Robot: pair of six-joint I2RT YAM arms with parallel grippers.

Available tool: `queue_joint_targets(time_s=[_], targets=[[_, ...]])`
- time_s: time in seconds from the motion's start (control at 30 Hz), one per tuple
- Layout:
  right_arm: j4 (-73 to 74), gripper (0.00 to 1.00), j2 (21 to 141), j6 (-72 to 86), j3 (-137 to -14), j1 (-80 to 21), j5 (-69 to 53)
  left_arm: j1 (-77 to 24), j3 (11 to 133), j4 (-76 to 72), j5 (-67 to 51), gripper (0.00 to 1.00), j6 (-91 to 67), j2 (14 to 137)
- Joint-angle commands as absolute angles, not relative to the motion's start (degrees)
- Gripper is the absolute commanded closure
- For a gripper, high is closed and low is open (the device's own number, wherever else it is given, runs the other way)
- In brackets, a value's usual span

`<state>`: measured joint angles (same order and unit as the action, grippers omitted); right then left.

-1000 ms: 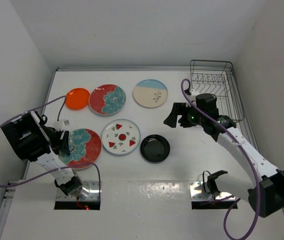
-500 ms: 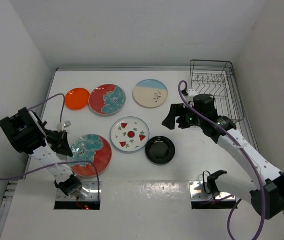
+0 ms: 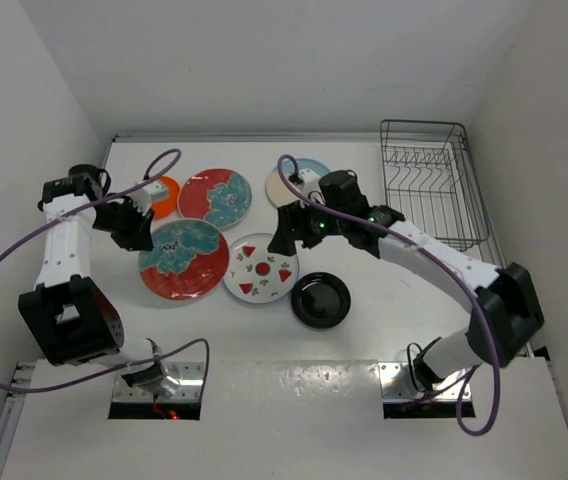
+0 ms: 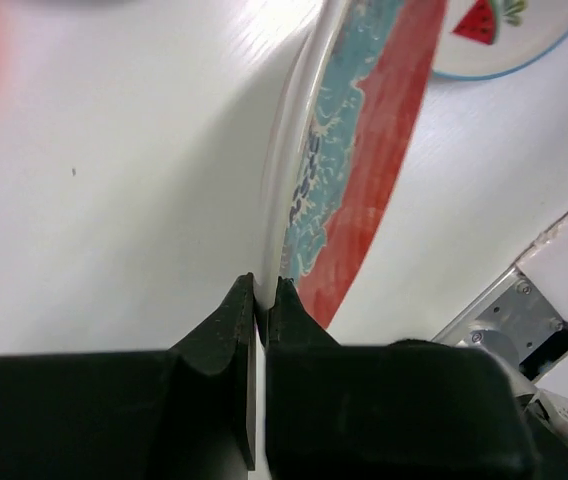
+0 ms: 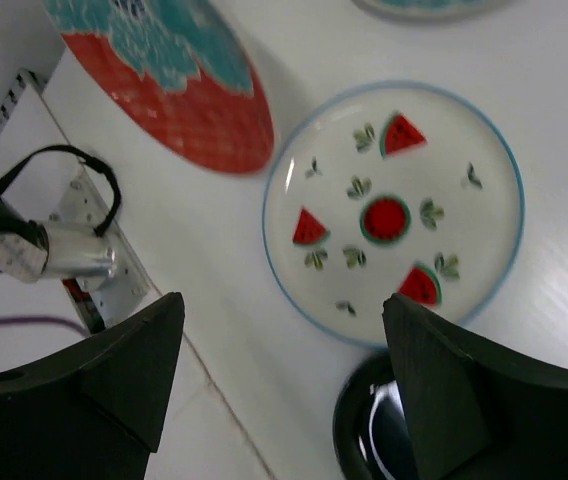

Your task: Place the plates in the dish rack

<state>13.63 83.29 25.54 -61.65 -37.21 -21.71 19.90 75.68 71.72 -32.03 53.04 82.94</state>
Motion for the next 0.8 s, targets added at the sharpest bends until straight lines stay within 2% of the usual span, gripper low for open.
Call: queue_joint_targets(time_s=[0.0, 0.23, 0.47, 0.6, 0.7, 0.73, 0.77], targets=[[5.81, 0.2, 90.41, 23.38, -69.16, -39.19, -24.43, 16.37, 78.93, 74.71, -39.54, 1.0, 56.51, 77.96], [0.45, 0.2, 105.28, 27.06, -83.31, -41.04, -28.55, 9.42, 80.86, 74.71, -46.4, 1.0, 55.46, 75.15], [-3.86, 0.23, 108.1, 28.48, -82.36, -44.12, -30.59, 7.56, 83.05, 72.6, -51.32, 1.0, 52.91, 75.67], [-7.03, 0.29, 110.48, 31.2, -82.0, -44.56, -34.35, 6.5, 83.06, 71.46, -51.94, 1.0, 51.77, 76.99], [-6.86, 0.55, 111.53, 31.81, -82.18, -45.09, -34.8, 5.98, 83.06, 70.93, -51.94, 1.0, 51.77, 77.52], [-6.94, 0.72, 111.53, 31.82, -82.18, -45.26, -34.98, 5.98, 83.06, 70.06, -52.47, 1.0, 50.9, 78.04], [-6.77, 0.81, 111.27, 31.99, -82.09, -45.26, -35.85, 5.98, 83.58, 69.44, -52.47, 1.0, 49.76, 78.05]])
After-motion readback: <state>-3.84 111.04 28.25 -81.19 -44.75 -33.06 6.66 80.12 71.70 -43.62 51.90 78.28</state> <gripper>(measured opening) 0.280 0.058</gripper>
